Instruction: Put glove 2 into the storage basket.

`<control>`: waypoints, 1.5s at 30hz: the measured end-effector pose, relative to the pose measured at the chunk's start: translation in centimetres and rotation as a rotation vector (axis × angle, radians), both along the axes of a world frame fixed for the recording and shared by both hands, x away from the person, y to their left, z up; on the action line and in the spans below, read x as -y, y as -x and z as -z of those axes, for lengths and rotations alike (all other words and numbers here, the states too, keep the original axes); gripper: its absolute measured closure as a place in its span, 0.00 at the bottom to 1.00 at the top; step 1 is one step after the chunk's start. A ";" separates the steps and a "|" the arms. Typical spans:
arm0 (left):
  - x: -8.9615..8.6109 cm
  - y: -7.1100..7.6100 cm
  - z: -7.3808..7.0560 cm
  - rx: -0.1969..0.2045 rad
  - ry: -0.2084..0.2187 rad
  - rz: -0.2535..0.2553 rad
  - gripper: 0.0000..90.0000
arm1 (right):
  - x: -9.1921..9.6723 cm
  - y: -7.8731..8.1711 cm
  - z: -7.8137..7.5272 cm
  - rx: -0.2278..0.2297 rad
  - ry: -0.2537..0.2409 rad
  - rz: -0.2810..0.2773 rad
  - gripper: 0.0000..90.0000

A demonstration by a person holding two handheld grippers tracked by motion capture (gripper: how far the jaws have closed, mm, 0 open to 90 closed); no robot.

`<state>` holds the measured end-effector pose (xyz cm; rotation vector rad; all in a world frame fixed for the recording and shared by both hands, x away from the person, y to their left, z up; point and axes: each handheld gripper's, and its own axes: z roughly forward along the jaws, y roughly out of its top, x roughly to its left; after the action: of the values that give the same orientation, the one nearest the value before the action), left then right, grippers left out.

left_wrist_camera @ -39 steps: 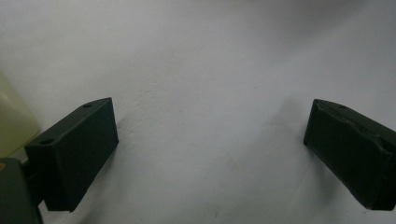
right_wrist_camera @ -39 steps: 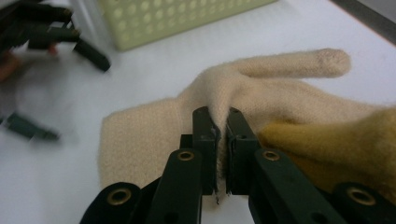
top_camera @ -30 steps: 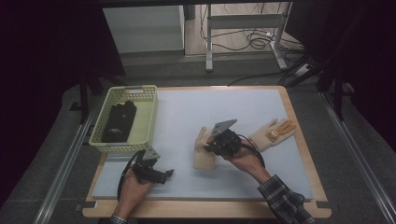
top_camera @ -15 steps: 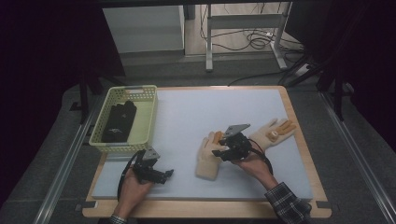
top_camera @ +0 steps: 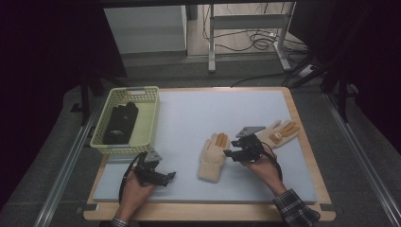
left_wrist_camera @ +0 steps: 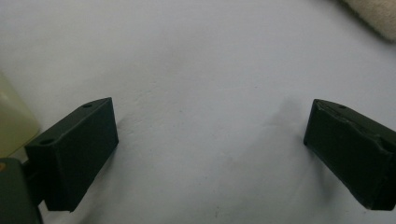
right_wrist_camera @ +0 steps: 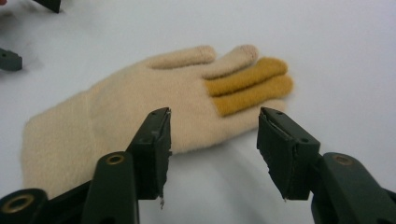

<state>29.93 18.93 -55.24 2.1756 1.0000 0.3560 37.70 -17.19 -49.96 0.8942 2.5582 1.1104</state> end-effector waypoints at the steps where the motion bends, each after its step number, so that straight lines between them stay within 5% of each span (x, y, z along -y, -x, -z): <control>1: 0.0 0.0 0.0 0.000 0.000 0.000 0.03 | 0.0 0.1 0.1 0.005 0.012 0.007 0.53; 5: 0.0 0.0 0.0 0.000 0.000 0.000 0.03 | 0.3 0.3 0.7 0.042 0.081 0.049 0.70; 10: 0.0 0.0 0.0 0.000 0.000 0.000 0.03 | 0.0 -0.4 2.3 0.026 0.076 0.052 0.83; 25: 0.0 0.0 0.0 0.000 0.001 0.000 0.03 | -3.3 -3.6 2.7 0.039 0.056 0.057 0.81; 34: 0.0 0.0 0.0 0.000 0.001 0.000 0.03 | -0.8 -3.2 1.4 0.052 0.039 0.097 0.72; 45: 0.0 0.0 0.0 0.000 0.001 0.000 0.03 | 4.8 -3.6 -1.3 0.084 0.041 0.235 0.61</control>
<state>29.93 18.93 -55.24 2.1747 1.0005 0.3556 41.32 -22.01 -48.63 1.0809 2.3278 1.0013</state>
